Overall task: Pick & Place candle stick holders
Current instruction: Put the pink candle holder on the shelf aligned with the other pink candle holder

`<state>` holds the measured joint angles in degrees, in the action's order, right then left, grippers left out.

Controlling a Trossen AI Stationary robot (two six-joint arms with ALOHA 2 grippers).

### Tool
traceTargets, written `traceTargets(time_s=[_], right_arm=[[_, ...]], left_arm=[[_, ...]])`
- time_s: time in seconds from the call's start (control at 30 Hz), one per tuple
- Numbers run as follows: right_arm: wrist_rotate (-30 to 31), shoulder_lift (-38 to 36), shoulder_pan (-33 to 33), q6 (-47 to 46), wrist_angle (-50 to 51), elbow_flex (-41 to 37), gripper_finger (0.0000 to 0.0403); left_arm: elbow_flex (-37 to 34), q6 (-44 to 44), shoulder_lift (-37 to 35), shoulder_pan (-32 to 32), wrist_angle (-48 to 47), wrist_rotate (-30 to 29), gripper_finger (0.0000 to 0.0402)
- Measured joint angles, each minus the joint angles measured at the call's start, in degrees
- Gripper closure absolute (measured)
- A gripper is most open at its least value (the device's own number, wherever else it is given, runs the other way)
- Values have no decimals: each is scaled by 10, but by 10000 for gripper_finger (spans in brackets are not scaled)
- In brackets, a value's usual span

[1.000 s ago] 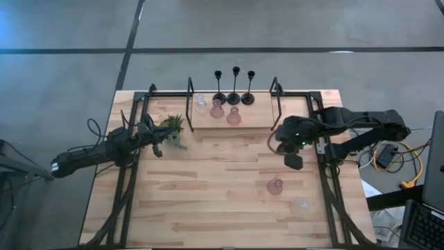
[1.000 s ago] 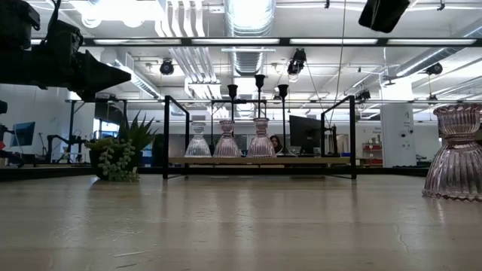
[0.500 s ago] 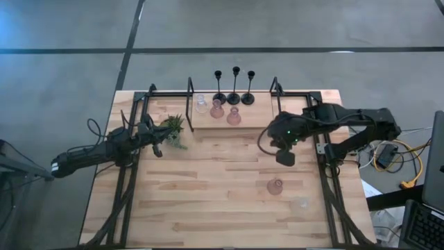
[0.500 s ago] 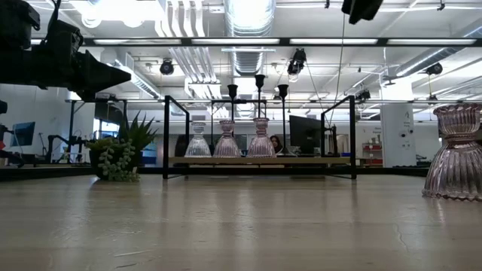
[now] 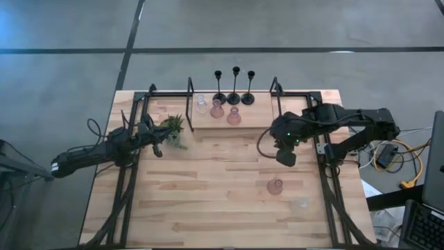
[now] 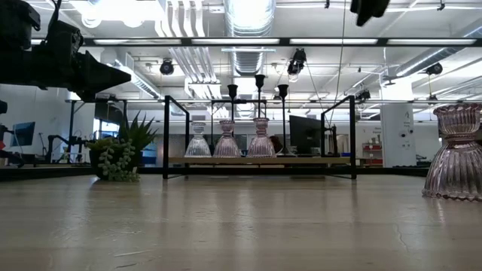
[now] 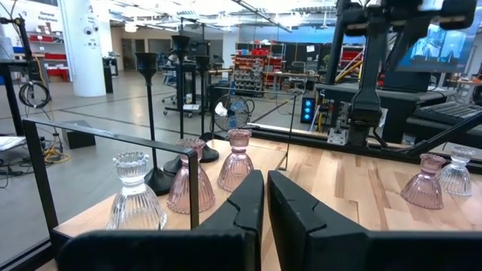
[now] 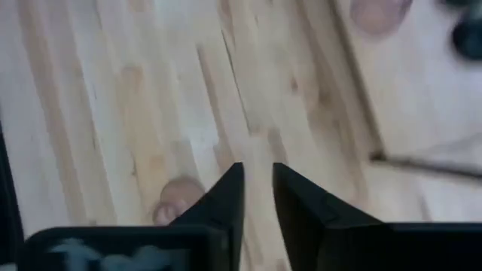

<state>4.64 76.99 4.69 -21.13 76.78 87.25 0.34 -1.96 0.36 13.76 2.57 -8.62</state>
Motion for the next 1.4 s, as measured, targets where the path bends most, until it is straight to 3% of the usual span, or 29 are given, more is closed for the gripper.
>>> traceTargets(time_s=[0.27,0.5,0.83,1.4], right_arm=[[-7,0,17,-63,2,-44,240],[-17,-2,65,-96,-1,-102,201],[-23,-3,139,-142,-71,-197,225],[-81,-3,142,-190,-240,-332,253]], left_arm=[[0,0,0,0,0,0,376],[0,0,0,0,0,0,376],[0,0,0,0,0,0,376],[0,0,0,0,-1,0,376]])
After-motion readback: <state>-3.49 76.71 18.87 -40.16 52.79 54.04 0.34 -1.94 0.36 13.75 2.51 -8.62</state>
